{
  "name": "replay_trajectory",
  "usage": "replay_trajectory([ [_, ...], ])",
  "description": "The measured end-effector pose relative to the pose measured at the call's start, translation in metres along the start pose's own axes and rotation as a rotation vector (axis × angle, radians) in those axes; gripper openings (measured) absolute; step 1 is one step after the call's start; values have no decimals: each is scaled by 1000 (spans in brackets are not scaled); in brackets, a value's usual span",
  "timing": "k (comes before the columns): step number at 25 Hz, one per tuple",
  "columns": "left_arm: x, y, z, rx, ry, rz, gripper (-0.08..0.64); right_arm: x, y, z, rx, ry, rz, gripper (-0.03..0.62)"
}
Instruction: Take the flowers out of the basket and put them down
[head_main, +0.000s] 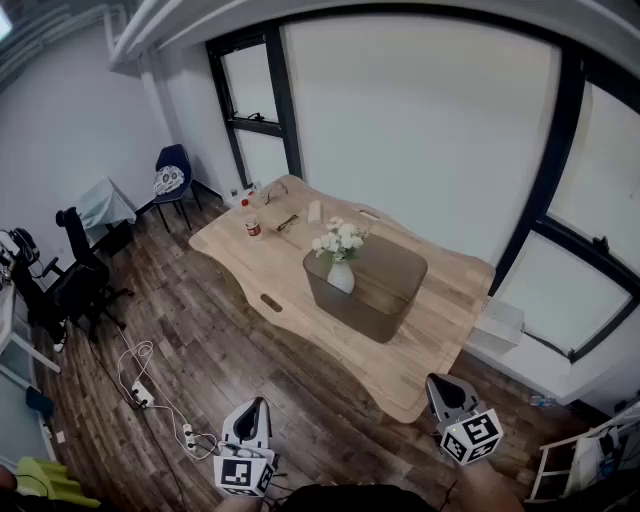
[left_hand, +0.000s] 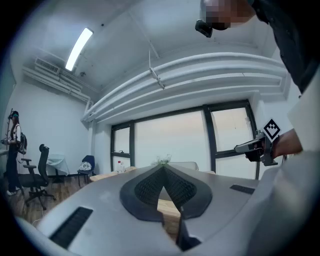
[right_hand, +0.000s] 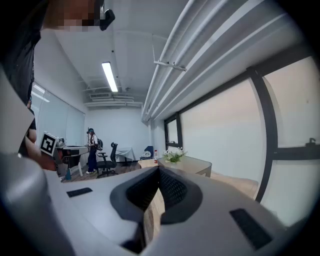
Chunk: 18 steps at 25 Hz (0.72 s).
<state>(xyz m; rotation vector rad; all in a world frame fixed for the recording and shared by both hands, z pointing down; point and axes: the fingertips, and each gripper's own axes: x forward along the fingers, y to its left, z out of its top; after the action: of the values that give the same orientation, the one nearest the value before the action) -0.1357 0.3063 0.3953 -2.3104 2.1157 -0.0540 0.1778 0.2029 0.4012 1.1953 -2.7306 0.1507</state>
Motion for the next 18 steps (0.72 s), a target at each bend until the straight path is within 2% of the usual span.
replay_trajectory([
  [7,4,-24,-4,-1,2,13,5,-8,-20,-12,1,18,15,20],
  [11,3,-35,-8,-3,-4,42,5,-10,-25,-23,-9,35,50,20],
  [15,8,-39,-16,-8,20,45,5,-3,-34,-31,79,24,80,20],
  [18,18,-37,-16,24,32,25,5,7,-44,-28,103,9,59,20],
])
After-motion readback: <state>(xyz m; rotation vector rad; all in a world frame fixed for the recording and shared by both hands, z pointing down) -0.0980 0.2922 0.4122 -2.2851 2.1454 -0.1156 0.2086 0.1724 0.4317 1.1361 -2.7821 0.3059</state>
